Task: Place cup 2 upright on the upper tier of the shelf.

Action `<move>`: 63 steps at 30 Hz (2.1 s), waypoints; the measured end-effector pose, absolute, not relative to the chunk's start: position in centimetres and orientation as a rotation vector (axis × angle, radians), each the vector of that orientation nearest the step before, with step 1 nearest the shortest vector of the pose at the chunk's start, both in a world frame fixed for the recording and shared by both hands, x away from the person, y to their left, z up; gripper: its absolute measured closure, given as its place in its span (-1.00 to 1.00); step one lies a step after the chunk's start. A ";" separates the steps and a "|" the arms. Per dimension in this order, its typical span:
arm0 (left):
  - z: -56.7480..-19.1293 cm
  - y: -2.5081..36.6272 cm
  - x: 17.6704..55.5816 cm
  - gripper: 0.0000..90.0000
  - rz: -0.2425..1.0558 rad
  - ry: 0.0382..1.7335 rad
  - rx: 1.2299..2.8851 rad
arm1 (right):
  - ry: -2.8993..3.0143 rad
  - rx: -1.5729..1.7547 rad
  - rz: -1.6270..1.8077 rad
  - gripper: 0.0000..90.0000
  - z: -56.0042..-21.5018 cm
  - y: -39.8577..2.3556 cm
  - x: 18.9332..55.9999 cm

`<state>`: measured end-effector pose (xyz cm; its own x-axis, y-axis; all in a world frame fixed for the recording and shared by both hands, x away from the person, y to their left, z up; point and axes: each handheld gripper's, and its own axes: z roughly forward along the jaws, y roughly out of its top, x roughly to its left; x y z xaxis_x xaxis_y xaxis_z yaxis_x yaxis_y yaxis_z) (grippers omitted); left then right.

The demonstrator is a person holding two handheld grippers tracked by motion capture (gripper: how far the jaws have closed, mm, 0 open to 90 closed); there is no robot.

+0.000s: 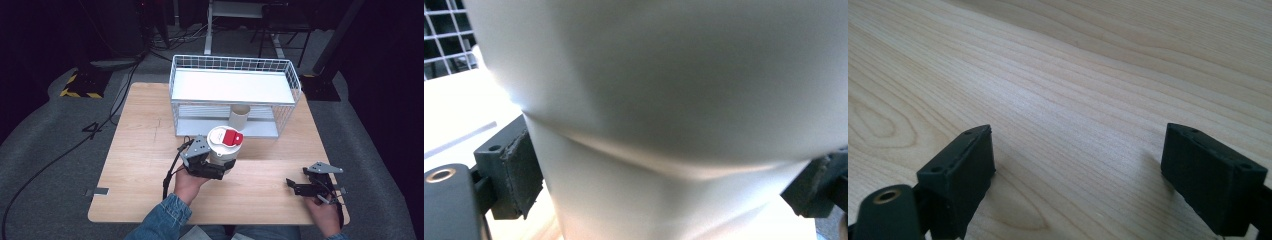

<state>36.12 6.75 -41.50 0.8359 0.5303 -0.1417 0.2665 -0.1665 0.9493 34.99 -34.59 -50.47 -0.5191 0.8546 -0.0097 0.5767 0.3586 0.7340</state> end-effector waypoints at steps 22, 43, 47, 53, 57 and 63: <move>-36.6 8.1 36.6 -0.78 0.357 0.618 1.750 | 2.236 1.252 0.970 -0.69 -50.5 -34.6 35.0; -31.9 9.4 39.0 -0.78 0.374 0.658 1.702 | 2.236 1.252 0.971 -0.69 -50.5 -34.6 35.0; -31.1 9.4 39.6 -0.78 0.391 0.661 1.693 | 2.235 1.252 0.970 -0.69 -50.5 -34.6 35.0; -29.7 9.0 40.7 -0.78 0.408 0.655 1.684 | 2.235 1.252 0.970 -0.69 -50.5 -34.6 35.0; -28.6 8.8 41.4 -0.78 0.428 0.648 1.680 | 2.233 1.254 0.969 -0.69 -50.5 -34.5 35.0; -27.3 8.5 42.9 -0.78 0.447 0.655 1.672 | 2.232 1.256 0.968 -0.69 -50.5 -34.5 35.0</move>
<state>42.86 8.50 -27.33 0.7657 0.6402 -0.0612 0.1754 -0.1162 0.9776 35.03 -34.52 -50.46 -0.5159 0.8566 -0.0091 0.5788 0.3563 0.7335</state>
